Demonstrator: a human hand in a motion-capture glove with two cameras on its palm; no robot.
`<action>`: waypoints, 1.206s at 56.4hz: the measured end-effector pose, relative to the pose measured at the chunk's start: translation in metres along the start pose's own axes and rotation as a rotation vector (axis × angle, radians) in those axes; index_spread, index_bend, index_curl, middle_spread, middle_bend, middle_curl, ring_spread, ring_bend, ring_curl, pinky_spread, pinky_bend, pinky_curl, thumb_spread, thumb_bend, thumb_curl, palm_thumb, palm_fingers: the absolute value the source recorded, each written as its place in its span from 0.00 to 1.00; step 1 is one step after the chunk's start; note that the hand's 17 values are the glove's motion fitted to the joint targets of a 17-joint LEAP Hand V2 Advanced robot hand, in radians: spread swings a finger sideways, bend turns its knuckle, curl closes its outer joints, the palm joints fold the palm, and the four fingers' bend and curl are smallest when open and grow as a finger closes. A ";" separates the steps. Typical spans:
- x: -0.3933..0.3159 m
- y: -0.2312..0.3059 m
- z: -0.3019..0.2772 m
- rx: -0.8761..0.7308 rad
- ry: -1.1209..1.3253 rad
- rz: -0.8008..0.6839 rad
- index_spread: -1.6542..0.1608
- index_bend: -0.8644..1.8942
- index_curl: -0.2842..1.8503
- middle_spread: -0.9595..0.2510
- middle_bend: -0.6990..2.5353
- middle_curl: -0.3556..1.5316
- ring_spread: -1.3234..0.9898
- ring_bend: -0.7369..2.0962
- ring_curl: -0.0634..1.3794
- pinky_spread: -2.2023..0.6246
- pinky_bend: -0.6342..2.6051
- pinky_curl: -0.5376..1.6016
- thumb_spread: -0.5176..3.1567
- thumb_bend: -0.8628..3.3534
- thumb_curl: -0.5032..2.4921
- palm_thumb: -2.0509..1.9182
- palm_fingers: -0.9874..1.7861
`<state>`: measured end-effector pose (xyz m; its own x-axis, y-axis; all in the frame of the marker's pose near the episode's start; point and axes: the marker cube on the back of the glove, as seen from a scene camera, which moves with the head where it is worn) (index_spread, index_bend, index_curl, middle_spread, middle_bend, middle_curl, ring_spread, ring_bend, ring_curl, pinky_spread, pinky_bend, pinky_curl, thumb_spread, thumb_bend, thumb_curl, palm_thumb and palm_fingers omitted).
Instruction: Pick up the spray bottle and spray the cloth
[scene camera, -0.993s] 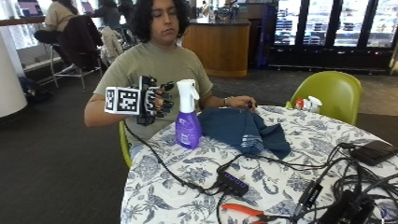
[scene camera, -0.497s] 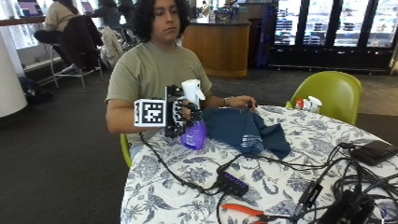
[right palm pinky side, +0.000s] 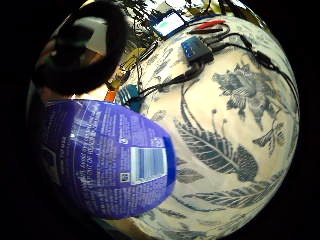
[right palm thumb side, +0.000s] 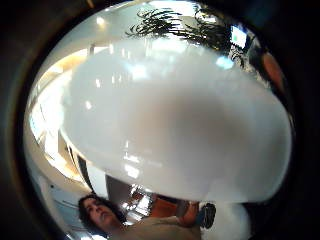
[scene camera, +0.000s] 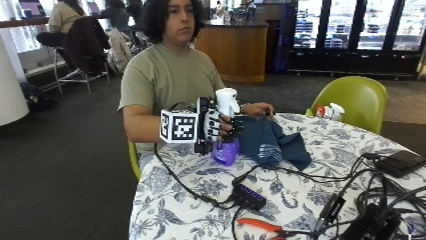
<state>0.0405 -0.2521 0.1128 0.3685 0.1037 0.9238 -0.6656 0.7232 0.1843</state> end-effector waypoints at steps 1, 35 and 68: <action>-0.001 0.001 -0.001 -0.002 0.001 0.015 0.81 0.38 0.24 0.80 0.31 0.39 0.54 0.47 0.28 0.81 0.26 0.40 0.38 0.20 0.29 0.70 0.63; -0.178 0.003 -0.094 -0.234 0.083 -0.177 0.76 0.40 0.34 0.64 0.37 0.46 0.51 0.46 0.36 0.70 0.32 0.44 0.26 0.20 0.38 0.77 0.84; -0.100 0.026 0.040 -1.047 0.961 0.381 0.75 0.41 0.39 0.64 0.38 0.47 0.51 0.47 0.38 0.70 0.33 0.45 0.22 0.20 0.41 0.77 0.84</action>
<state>-0.0395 -0.2707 0.0388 0.8412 0.4984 0.2097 -0.2102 0.6587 -0.7224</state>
